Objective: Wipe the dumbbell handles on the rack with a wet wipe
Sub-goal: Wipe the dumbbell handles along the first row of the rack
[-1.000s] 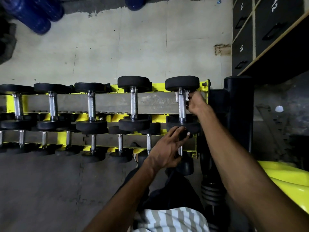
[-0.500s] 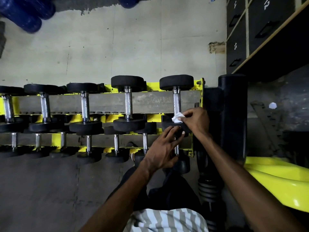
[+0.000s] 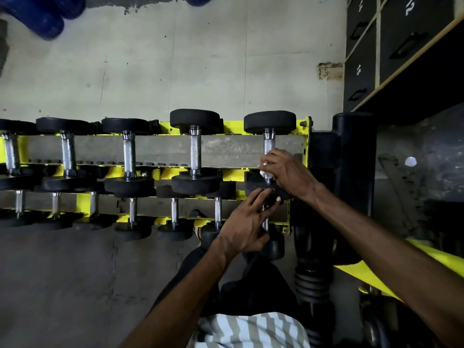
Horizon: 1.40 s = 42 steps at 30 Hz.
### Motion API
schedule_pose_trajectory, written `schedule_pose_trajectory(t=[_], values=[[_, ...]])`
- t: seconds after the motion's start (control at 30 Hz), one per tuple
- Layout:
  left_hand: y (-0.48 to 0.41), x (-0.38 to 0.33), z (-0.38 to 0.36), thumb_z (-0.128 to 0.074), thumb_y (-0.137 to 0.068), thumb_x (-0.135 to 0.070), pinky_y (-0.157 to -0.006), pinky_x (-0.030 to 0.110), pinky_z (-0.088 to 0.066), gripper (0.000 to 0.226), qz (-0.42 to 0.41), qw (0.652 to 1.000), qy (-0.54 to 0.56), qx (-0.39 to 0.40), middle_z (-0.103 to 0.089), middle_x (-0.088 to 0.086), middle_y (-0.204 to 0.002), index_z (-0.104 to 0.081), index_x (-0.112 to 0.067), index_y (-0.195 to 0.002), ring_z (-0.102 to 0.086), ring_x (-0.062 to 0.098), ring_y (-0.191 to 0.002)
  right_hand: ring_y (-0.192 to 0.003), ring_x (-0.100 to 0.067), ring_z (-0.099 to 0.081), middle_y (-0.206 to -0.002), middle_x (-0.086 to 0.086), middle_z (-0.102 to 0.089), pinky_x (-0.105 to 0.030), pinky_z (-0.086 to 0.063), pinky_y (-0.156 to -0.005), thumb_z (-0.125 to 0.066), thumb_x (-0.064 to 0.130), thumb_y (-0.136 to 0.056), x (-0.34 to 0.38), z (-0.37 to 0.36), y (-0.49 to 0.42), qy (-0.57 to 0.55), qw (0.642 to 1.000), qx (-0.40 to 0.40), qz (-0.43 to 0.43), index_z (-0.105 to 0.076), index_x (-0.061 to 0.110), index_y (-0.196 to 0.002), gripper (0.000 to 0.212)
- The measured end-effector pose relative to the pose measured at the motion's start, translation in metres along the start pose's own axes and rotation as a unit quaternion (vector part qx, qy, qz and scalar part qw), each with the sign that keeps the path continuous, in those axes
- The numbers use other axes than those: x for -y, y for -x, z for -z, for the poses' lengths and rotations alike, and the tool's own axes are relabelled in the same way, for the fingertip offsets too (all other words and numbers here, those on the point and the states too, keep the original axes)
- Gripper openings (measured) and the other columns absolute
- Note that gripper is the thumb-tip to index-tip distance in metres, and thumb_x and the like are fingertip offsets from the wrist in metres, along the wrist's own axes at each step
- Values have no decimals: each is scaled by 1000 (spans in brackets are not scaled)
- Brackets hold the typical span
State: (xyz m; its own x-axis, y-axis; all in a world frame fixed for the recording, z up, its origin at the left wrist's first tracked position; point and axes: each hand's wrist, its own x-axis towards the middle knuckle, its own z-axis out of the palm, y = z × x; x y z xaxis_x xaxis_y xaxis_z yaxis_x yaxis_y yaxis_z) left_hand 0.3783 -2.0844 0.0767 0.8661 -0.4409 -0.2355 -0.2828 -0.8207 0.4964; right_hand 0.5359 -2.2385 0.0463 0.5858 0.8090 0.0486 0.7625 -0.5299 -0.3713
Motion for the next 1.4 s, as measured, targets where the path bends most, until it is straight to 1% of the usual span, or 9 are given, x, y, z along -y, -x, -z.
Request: schedule_pose_trajectory(t=[0.17,0.4,0.63,0.8,0.93,1.1,1.23,1.3,1.4], values=[[-1,0,1,-71,-68,-35,-116,41,-37,93,-6,1000,-10,-1,-33,19,-157,-43,-10,-153,-28,36,-147,-92,-14,-54,-104,7,-69,-22,-31,-68,-52,25,-96,-2,12,-2,65,991,99,66,-72,21,-113,26],[-2,-1,-1,-69,-68,-36,-120,40,-31,93,-2,1000,-2,1,-32,17,-158,-43,-10,-153,-28,35,-147,-83,-20,-69,-121,10,-63,-30,-36,-60,-44,23,-98,-4,25,-16,154,968,182,83,-62,27,-122,31],[-3,-4,0,-71,-65,-33,-119,33,-27,93,0,1000,-5,-12,-35,16,-156,-45,-11,-152,-29,34,-147,-84,-22,-64,-113,4,-67,-30,-41,-61,-51,12,-86,-4,8,-45,249,965,54,-59,-64,20,-115,33],[-2,-3,0,-69,-66,-32,-121,37,-30,93,6,1000,8,-6,-33,16,-158,-44,-11,-153,-28,34,-148,-91,-16,-55,-99,10,-73,-29,-44,-76,-61,28,-91,-9,-3,-16,-51,974,-121,-183,-77,25,-99,18],[-1,-2,1,-68,-66,-27,-120,40,-34,92,7,999,35,-1,-33,16,-159,-43,-9,-153,-27,34,-149,-77,-10,-67,-87,1,-76,-23,-52,-70,-73,14,-82,-6,-13,-11,-239,840,-260,-412,-79,10,-96,15],[-1,-3,3,-71,-64,-26,-117,38,-34,93,2,1000,28,-5,-36,18,-157,-46,-9,-151,-30,36,-147,-77,-12,-58,-92,-4,-68,-25,-46,-68,-57,-1,-86,-13,-30,-45,-457,637,-186,-592,-72,3,-95,18],[-2,-2,2,-68,-66,-30,-119,40,-33,92,4,1000,17,1,-34,17,-158,-44,-11,-153,-29,37,-147,-73,-27,-64,-91,-19,-67,-41,-52,-75,-38,2,-91,-28,-18,-64,-710,410,-163,-548,-62,1,-88,25],[-2,-3,1,-67,-66,-32,-120,39,-32,93,9,1000,3,3,-33,16,-158,-43,-12,-153,-28,36,-147,-86,-35,-66,-104,-22,-69,-44,-51,-79,-31,12,-94,-34,-15,-68,-768,353,-147,-513,-61,0,-106,35],[-3,-5,0,-66,-66,-33,-122,39,-30,94,13,1000,-7,10,-31,16,-159,-42,-12,-154,-27,35,-148,-88,-35,-66,-106,-20,-71,-38,-51,-78,-29,21,-94,-36,-17,-64,-785,346,-111,-501,-62,0,-114,44]])
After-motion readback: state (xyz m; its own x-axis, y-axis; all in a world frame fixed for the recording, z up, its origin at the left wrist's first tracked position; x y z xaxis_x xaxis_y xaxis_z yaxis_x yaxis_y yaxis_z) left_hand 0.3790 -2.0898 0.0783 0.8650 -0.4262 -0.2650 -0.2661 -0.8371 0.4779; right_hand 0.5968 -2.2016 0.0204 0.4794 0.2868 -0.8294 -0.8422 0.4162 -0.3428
